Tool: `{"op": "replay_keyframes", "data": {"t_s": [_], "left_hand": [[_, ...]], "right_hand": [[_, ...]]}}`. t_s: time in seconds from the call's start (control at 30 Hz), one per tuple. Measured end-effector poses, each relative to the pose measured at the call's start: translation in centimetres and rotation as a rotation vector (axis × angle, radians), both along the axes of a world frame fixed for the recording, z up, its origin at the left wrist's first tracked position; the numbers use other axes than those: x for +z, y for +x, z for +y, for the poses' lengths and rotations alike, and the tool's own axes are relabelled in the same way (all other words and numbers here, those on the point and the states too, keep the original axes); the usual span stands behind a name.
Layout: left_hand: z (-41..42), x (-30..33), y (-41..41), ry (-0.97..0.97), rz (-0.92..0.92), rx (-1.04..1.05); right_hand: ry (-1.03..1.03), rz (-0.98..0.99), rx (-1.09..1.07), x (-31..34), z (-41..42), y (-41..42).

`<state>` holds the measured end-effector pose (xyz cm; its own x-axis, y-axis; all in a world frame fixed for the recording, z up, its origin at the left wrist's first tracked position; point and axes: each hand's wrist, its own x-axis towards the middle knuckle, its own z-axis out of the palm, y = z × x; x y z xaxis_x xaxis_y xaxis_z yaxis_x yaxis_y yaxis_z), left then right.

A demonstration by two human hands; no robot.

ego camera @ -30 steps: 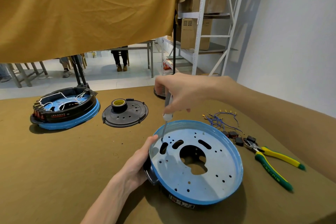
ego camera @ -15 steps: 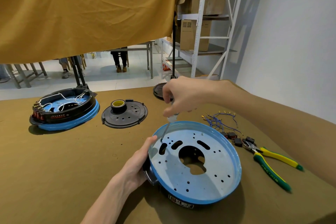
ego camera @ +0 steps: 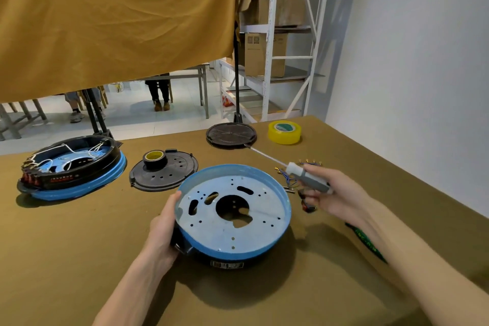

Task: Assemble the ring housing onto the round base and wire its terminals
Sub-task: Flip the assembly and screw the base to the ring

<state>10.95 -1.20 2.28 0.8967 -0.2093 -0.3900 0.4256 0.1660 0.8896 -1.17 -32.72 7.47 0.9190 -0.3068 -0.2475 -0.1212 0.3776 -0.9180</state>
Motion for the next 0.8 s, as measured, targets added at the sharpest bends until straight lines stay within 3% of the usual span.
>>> {"op": "replay_keyframes", "data": {"t_s": [0.13,0.2,0.27,0.33,0.4,0.47,0.57,0.8], "left_hand": [[-0.2,-0.5,0.5,0.175,-0.077,0.075],[-0.5,-0.5,0.7,0.237,-0.097,0.102],[-0.8,-0.6,0.9,0.270,-0.106,0.140],[-0.8,-0.6,1.2,0.306,-0.115,0.174],[-0.7,-0.8,1.6,0.340,-0.128,0.195],[-0.4,-0.9,2.0,0.351,-0.132,0.216],[0.0,-1.2,2.3,0.360,-0.137,0.221],[0.1,-2.0,2.0,0.387,-0.262,0.195]], "right_hand": [[0.150,-0.016,-0.068,-3.9,-0.3,-1.2],[0.096,-0.007,-0.117,-4.9,-0.2,-1.5],[-0.187,0.062,-0.188,-5.8,0.4,-1.5],[-0.640,0.113,-0.217,-7.0,1.4,-1.7],[-1.064,0.091,-0.124,-8.1,2.3,-1.9],[-1.318,0.113,-0.039,-8.8,2.9,-1.7],[-1.473,0.166,-0.031,-8.5,3.1,-0.6],[-1.536,0.202,-0.124,-5.2,1.0,6.9]]}}
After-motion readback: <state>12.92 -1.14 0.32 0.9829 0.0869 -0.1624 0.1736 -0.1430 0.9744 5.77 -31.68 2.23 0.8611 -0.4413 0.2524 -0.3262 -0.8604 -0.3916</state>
